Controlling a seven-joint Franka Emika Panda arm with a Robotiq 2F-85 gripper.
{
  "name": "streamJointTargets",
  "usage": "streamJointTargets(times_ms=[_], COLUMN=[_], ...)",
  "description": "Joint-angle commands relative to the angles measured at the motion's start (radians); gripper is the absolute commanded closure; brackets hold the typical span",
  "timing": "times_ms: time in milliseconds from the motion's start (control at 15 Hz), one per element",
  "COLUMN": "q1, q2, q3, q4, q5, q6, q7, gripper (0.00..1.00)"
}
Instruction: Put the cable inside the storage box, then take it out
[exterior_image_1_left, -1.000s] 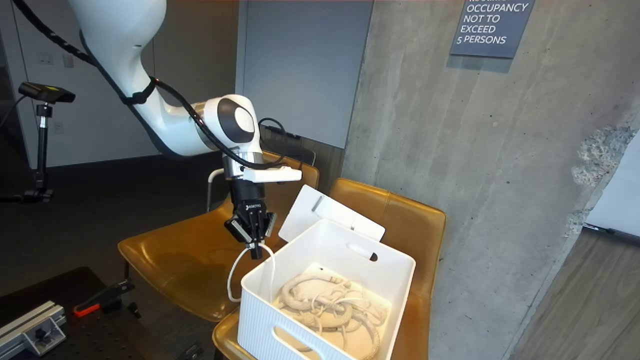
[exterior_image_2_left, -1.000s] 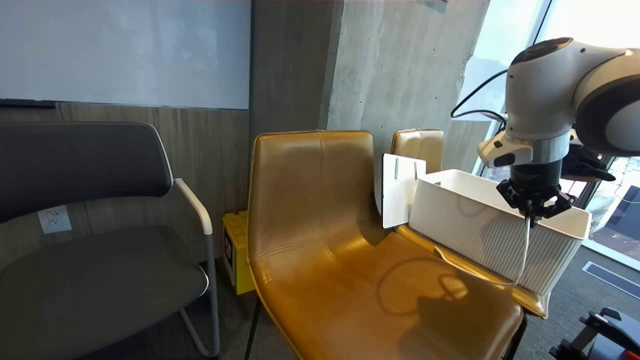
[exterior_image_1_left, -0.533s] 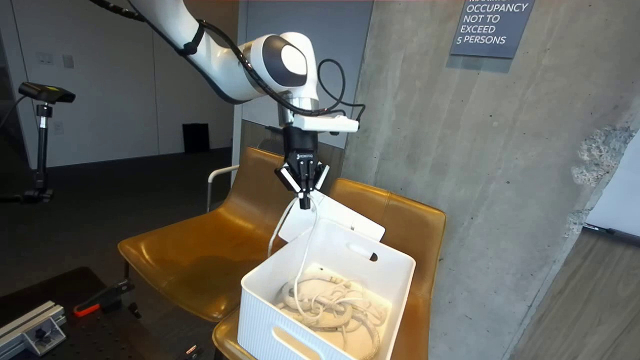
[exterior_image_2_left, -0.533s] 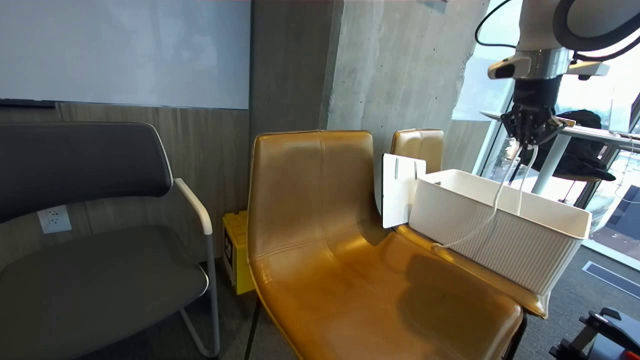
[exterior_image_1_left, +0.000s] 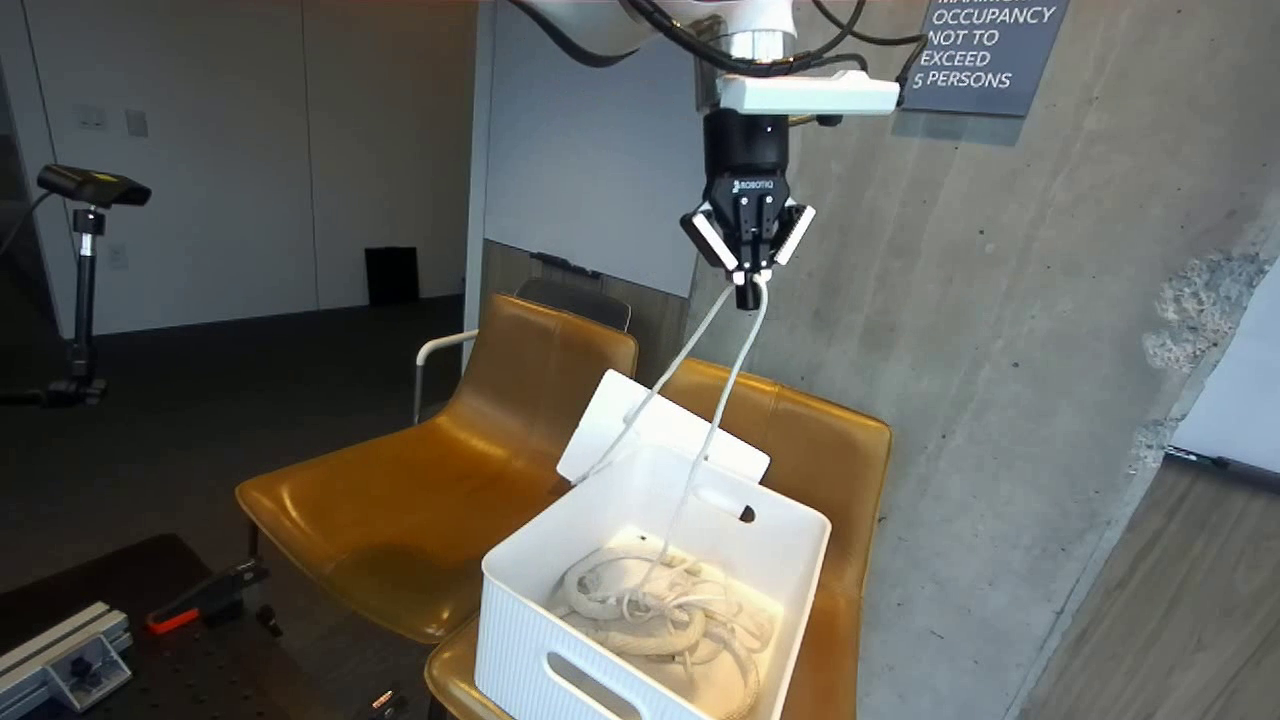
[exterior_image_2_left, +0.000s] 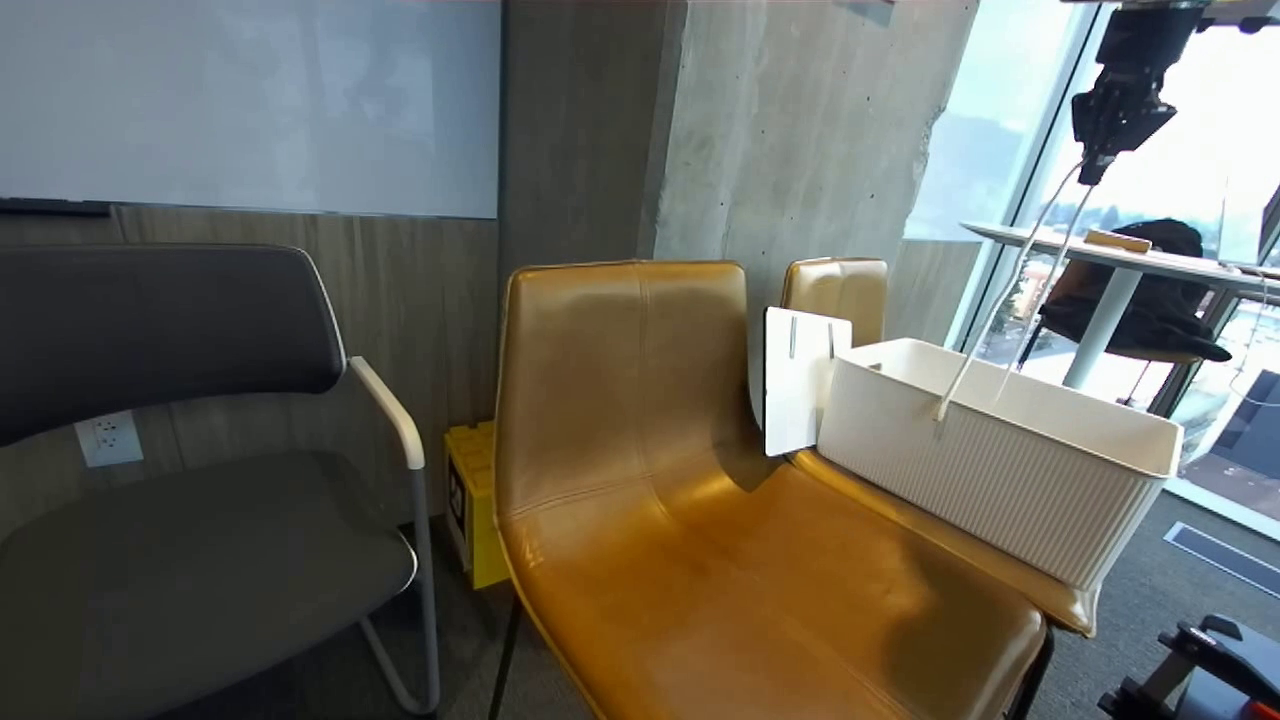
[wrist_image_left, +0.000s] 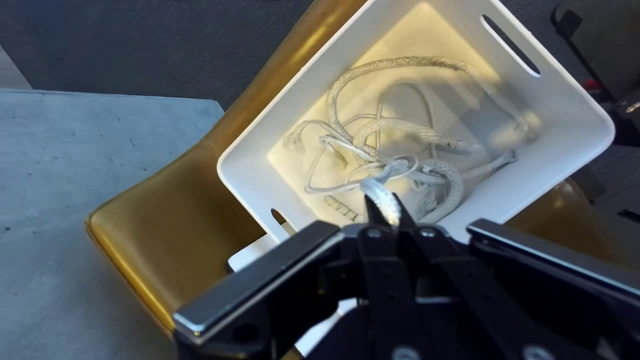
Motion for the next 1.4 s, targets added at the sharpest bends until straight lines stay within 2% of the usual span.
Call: streamJointTargets(times_ms=[0,267,600,733,867,1333], q1=[-0.057,-0.103,-0.122,-0.131,-0.124,-0.092], q2=[0.106,0.235,0.312,0.314,0.288,0.196], q3=[-0.016,-0.003,0.015,0.024,0.029,0.057], q4=[0.243,0.439,0.459,0.414,0.317,-0.058], q5=[0.080,0.121,0.173,0.212,0.239,0.297], q6=[-0.102,-0.187,-0.211,-0.214,-0.180,0.050], q7=[-0.023,-0.021,-0.024,-0.030,-0.031,-0.031], gripper=[0.99,0.99,0.99,0.99,0.99,0.99])
